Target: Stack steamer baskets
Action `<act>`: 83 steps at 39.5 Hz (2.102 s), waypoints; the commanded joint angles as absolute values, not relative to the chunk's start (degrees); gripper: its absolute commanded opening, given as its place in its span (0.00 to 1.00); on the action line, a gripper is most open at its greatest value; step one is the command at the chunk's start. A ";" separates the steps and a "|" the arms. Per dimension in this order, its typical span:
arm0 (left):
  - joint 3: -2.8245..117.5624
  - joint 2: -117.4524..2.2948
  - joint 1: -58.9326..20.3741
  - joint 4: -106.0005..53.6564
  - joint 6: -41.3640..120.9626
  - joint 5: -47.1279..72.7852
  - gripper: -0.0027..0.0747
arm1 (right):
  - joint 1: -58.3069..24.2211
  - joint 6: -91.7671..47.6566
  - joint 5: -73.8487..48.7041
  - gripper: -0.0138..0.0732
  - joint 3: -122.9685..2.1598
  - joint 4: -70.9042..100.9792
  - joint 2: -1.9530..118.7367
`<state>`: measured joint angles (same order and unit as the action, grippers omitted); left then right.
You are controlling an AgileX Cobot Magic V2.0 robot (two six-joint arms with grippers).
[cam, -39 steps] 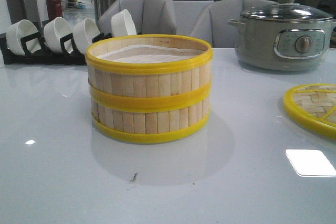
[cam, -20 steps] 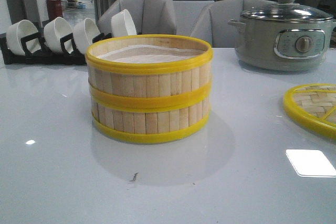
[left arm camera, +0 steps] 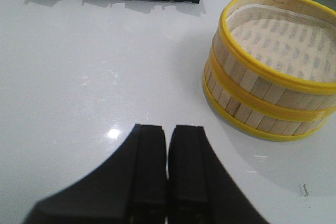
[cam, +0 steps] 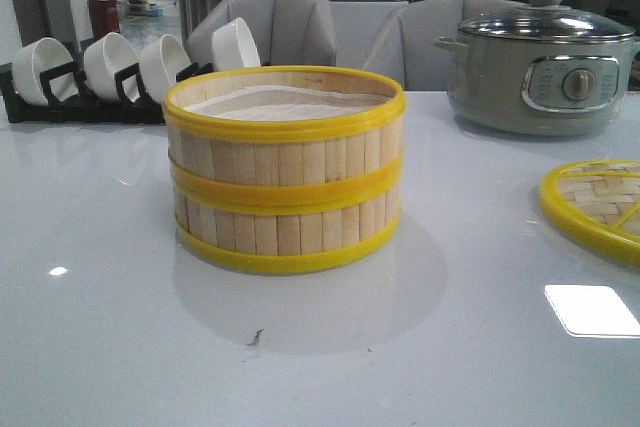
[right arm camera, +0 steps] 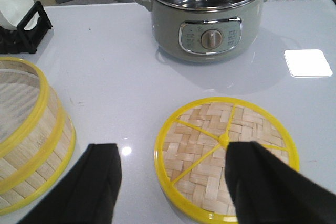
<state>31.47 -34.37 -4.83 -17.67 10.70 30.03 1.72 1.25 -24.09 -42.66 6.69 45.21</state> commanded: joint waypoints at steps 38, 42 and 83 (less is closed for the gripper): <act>33.10 -34.39 -5.26 -18.27 10.91 24.84 0.14 | 1.71 0.86 -30.57 0.69 -44.61 6.80 51.88; 33.10 -34.39 -5.26 -18.27 10.91 24.84 0.14 | 1.71 0.86 -29.79 0.69 -44.67 6.80 54.10; 33.10 -34.39 -5.26 -18.27 10.91 24.84 0.14 | 8.76 0.86 -29.44 0.61 -68.24 3.75 95.63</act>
<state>31.47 -34.37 -4.83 -17.47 10.70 29.20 8.42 1.25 -31.48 -64.70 4.52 96.28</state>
